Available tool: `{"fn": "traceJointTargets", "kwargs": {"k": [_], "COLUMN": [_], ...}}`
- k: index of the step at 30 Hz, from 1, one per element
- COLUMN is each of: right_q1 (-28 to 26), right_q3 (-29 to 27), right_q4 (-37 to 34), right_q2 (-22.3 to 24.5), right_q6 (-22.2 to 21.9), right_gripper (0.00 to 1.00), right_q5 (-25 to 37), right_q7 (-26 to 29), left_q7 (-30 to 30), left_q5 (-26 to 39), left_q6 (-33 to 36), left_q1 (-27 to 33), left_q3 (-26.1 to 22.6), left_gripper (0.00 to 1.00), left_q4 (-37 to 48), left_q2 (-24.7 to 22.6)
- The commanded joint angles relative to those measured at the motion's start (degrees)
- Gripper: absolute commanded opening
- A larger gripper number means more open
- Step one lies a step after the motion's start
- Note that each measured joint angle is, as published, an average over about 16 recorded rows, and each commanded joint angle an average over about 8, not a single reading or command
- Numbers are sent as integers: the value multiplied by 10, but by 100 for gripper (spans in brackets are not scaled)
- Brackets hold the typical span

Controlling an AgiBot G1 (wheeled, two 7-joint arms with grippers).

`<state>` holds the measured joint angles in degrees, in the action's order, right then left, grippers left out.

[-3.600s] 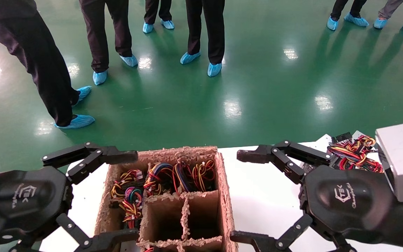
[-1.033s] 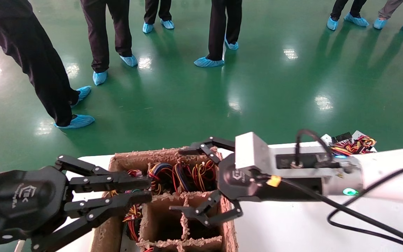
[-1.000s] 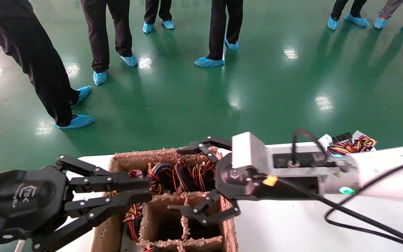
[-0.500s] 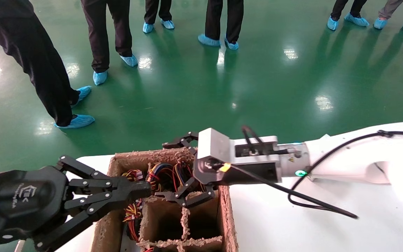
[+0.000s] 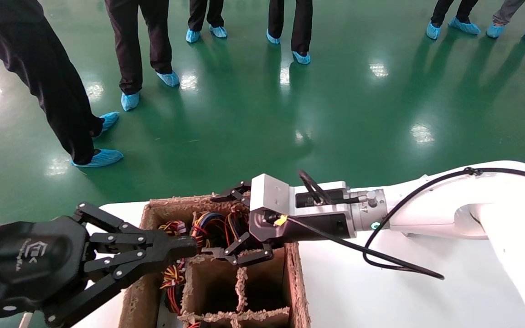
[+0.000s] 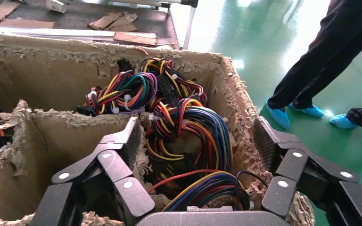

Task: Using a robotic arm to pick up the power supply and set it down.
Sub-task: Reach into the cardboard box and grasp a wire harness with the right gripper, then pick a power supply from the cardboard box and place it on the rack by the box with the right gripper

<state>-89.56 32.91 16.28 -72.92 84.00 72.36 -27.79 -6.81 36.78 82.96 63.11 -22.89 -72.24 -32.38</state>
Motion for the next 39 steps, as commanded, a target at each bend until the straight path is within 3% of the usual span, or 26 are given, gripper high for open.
{"fn": "traceJointTargets", "kwargs": {"k": [1, 24, 39], "right_q1": [-5, -31, -43], "right_q3": [0, 4, -11], "right_q4": [-17, -110, -142], "right_q2": [-5, -25, -22], "right_q6": [1, 12, 31], "right_gripper": [0, 0, 0], "right_q5": [1, 5, -19], "right_q7": [-10, -68, -51], "left_q7": [0, 0, 0], "left_q5": [0, 0, 0], "left_q6": [0, 0, 0], "left_q1": [0, 0, 0], "left_q3": [0, 0, 0], "left_gripper": [0, 0, 0], "left_q4": [0, 0, 0], "left_q2": [0, 0, 0]}}
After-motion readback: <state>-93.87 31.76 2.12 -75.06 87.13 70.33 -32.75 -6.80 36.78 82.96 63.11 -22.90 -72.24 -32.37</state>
